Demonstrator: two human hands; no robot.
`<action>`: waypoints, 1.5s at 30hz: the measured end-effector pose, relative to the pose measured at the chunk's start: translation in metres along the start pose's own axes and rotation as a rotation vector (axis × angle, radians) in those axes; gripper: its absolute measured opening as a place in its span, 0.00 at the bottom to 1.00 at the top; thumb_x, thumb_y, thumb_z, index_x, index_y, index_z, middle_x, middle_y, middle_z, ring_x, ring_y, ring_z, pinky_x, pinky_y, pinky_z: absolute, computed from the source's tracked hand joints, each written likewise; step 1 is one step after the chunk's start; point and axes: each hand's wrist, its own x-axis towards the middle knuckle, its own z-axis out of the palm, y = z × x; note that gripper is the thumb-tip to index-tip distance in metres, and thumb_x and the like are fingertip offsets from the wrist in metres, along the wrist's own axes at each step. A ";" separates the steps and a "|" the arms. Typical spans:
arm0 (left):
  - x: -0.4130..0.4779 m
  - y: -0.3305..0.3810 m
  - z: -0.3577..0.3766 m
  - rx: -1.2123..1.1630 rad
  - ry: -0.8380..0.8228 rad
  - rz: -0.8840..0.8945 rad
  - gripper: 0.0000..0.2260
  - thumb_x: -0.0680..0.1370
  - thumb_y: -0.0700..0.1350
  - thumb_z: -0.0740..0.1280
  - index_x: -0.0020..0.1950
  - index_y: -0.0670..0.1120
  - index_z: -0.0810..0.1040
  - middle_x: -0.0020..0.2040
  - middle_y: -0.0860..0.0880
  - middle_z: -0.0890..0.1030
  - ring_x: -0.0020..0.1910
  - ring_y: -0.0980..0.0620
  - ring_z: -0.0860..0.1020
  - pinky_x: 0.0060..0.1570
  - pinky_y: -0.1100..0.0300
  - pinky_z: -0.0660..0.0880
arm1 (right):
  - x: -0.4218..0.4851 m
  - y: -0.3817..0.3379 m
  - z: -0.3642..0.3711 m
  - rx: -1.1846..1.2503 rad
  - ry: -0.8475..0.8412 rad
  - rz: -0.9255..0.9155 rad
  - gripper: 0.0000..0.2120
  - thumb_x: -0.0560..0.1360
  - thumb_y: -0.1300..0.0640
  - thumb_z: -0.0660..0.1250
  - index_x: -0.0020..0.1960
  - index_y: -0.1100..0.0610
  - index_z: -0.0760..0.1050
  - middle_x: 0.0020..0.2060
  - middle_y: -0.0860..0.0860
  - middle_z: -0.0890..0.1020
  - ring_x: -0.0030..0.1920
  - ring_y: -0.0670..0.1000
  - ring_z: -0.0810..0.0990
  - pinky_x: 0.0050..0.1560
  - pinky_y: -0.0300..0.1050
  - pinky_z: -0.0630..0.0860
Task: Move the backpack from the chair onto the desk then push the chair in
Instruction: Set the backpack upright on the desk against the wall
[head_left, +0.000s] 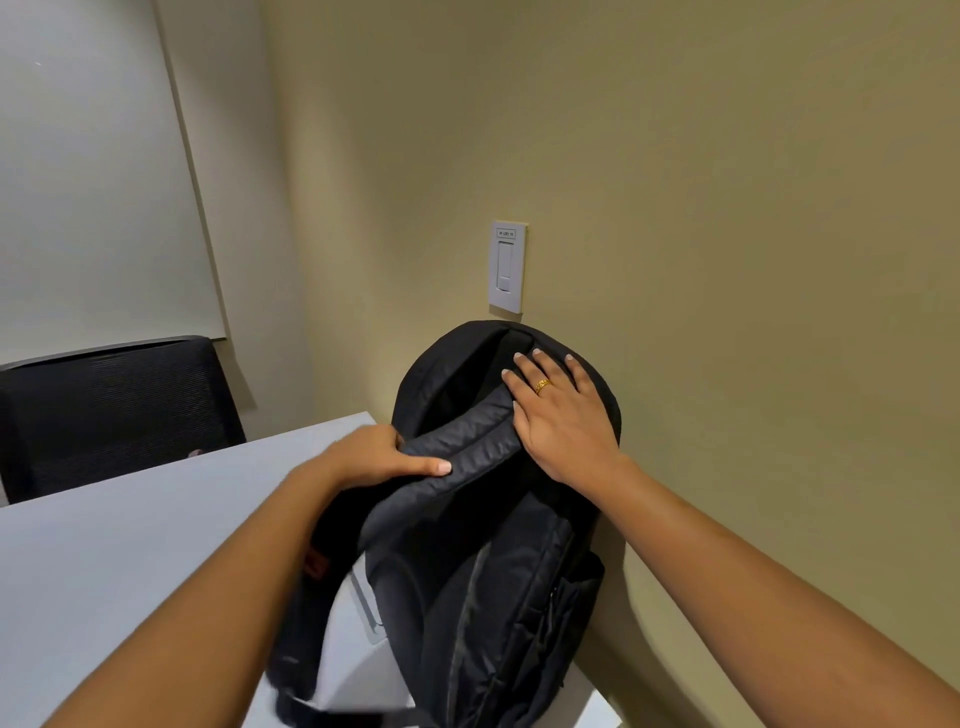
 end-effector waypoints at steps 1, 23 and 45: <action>0.002 0.004 -0.010 0.058 -0.012 -0.010 0.38 0.49 0.77 0.66 0.34 0.42 0.80 0.32 0.50 0.82 0.34 0.52 0.80 0.37 0.59 0.74 | 0.002 -0.003 0.000 -0.003 -0.002 0.017 0.22 0.79 0.52 0.50 0.71 0.54 0.60 0.73 0.53 0.61 0.73 0.52 0.53 0.71 0.53 0.43; 0.061 0.002 0.038 -0.220 0.459 -0.046 0.41 0.70 0.52 0.72 0.74 0.49 0.48 0.71 0.41 0.65 0.67 0.36 0.67 0.65 0.33 0.63 | -0.010 -0.020 0.011 -0.311 -0.200 0.005 0.28 0.78 0.42 0.49 0.73 0.54 0.53 0.75 0.56 0.50 0.73 0.58 0.38 0.60 0.67 0.23; 0.022 -0.002 -0.029 -0.012 0.452 0.053 0.38 0.59 0.67 0.56 0.67 0.54 0.64 0.51 0.44 0.74 0.46 0.44 0.73 0.47 0.54 0.70 | -0.011 -0.020 0.010 -0.277 -0.216 -0.015 0.27 0.78 0.43 0.49 0.73 0.55 0.54 0.75 0.56 0.50 0.73 0.59 0.38 0.60 0.68 0.25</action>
